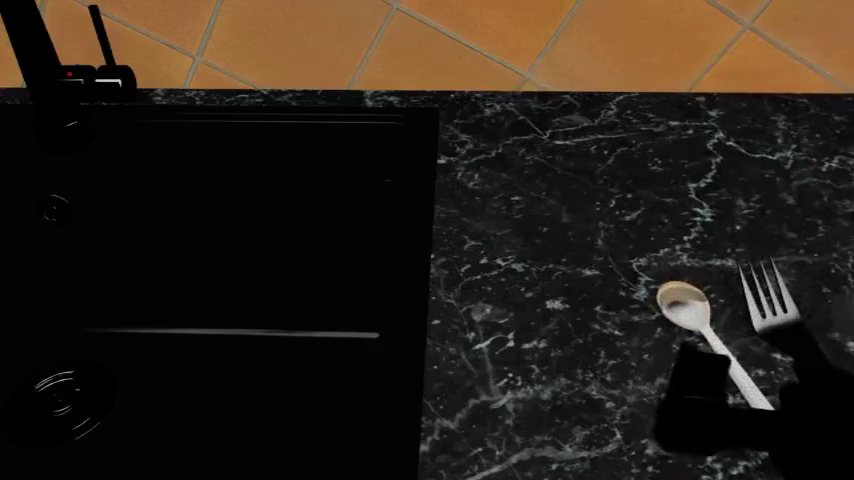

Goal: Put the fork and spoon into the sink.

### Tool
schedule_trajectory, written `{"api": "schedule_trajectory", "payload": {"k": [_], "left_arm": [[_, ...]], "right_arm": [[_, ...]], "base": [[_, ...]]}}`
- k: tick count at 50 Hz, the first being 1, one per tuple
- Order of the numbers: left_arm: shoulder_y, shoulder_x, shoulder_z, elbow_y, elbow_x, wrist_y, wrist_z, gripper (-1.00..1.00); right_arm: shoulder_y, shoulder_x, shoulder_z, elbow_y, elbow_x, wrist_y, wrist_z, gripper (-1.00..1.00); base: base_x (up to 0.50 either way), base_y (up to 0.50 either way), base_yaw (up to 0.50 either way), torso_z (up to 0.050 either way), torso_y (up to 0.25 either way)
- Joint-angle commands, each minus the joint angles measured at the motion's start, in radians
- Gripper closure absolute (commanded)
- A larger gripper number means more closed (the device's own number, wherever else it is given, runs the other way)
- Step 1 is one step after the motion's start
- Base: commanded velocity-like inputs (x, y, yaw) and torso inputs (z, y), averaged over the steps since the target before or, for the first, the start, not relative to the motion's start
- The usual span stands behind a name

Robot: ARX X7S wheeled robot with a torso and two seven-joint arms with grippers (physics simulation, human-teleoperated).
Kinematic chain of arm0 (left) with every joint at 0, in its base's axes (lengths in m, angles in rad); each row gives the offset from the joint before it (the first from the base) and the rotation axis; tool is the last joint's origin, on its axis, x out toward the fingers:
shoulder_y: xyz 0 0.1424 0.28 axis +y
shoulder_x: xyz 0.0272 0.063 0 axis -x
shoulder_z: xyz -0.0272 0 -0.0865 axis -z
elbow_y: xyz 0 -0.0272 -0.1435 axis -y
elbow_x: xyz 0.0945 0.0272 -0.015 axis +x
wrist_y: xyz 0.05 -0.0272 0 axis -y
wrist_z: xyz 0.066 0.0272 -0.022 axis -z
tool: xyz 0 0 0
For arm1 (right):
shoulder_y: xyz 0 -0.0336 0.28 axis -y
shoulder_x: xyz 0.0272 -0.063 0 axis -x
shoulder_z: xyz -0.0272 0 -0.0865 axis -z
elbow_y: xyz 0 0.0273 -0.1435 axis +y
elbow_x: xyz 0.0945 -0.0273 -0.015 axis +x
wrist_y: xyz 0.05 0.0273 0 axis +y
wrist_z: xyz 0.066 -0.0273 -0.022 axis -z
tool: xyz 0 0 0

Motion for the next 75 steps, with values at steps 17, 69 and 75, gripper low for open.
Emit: {"api": "schedule_trajectory", "payload": {"k": [17,69,75], "left_arm": [[-0.005,-0.005,-0.002,0.015,-0.01,-0.017,-0.008,-1.0],[0.015,-0.011,-0.006,0.008,-0.021,-0.003,-0.021,-1.0],[0.015,-0.011,-0.004,0.006,-0.022,0.0,-0.023,-1.0]], "right_arm": [[0.125,0.016,-0.158,0.162,-0.051,-0.046,-0.009,-1.0],[0.045,0.023,-0.298,0.295,-0.088,-0.118,-0.067,1.0],[0.052,0.029,-0.315,0.28,-0.085,-0.121,-0.076,1.0]], "base": [[0.0,0.0,0.0,0.0,0.0],[0.0,0.0,0.0,0.0,0.0],[0.0,0.0,0.0,-0.002,0.0]]}}
